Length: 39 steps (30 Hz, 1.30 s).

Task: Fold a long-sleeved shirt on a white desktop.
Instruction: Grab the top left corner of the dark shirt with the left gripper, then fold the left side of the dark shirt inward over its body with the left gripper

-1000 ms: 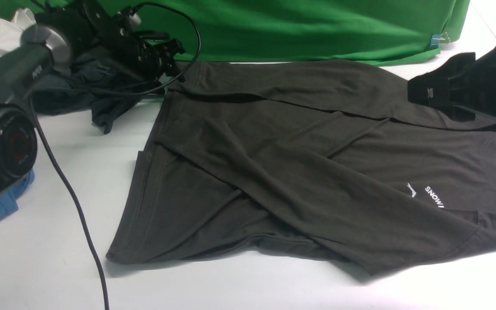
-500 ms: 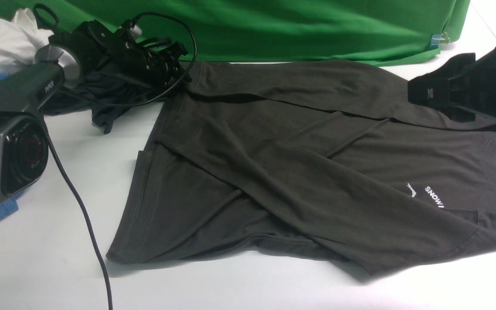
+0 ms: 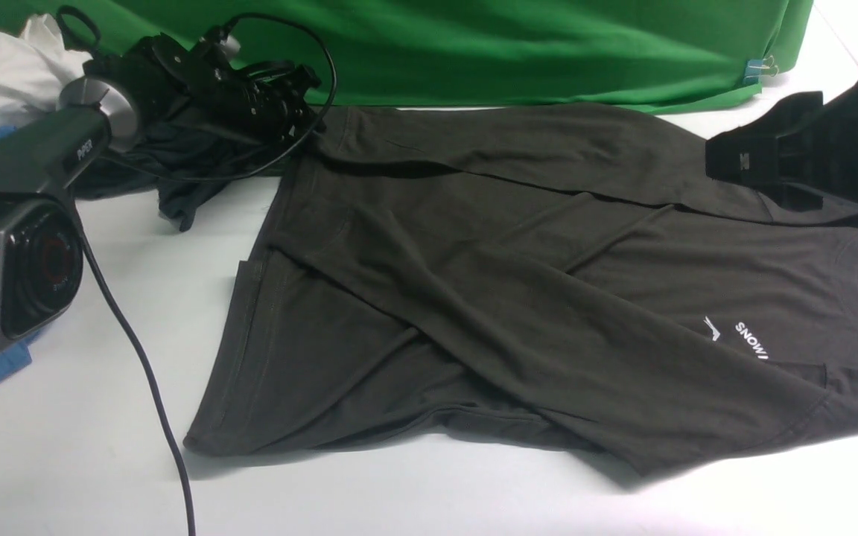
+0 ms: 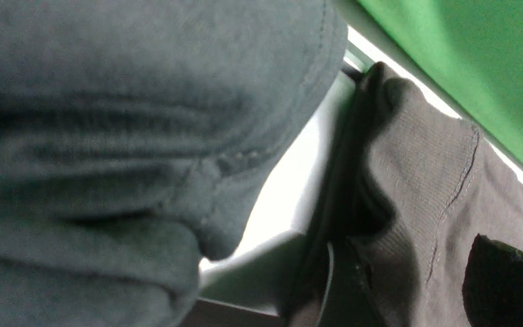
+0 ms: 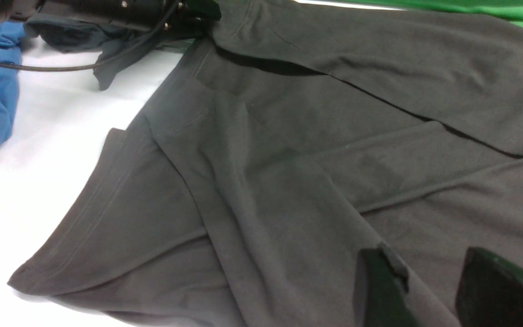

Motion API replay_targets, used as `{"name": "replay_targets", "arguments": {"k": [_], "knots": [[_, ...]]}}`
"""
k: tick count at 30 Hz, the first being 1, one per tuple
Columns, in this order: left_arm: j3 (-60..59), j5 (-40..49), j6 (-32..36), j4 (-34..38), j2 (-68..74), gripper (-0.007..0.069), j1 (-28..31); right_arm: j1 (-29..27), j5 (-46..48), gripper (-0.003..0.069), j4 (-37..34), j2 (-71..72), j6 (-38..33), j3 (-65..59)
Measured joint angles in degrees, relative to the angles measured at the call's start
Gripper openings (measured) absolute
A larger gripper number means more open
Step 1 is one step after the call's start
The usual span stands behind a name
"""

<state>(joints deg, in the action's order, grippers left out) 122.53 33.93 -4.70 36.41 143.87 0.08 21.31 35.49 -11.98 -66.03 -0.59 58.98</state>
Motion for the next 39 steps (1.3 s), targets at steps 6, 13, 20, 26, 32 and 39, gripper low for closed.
{"name": "replay_targets", "arguments": {"k": [6, 13, 20, 26, 32, 39], "knots": [[0.0, -1.7, 2.2, 2.5, 0.0, 0.0363, 0.0, 0.0, 0.0, 0.0242, 0.0, 0.0, 0.0, 0.0], [0.0, -0.6, 5.5, 3.9, 0.7, 0.0340, 0.0, 0.0, 0.0, 0.0242, 0.0, 0.0, 0.0, 0.0], [0.0, 0.8, 7.4, 4.1, 1.3, 0.0125, 0.6, 0.0, 0.0, 0.0242, 0.0, 0.0, 0.0, 0.0], [0.0, 2.2, 8.3, 3.9, -0.5, 0.0047, 1.7, 0.0, 0.1, 0.0242, 0.0, 0.0, 0.0, 0.0], [0.0, 4.8, 11.8, 3.8, -4.4, 0.0047, 1.8, 0.0, 0.1, 0.0242, 0.0, 0.0, 0.0, 0.0], [0.0, 16.1, 12.3, -1.0, -8.2, 0.0047, 1.8, 0.0, 0.2, 0.0242, 0.0, 0.0, 0.0, 0.0]]}}
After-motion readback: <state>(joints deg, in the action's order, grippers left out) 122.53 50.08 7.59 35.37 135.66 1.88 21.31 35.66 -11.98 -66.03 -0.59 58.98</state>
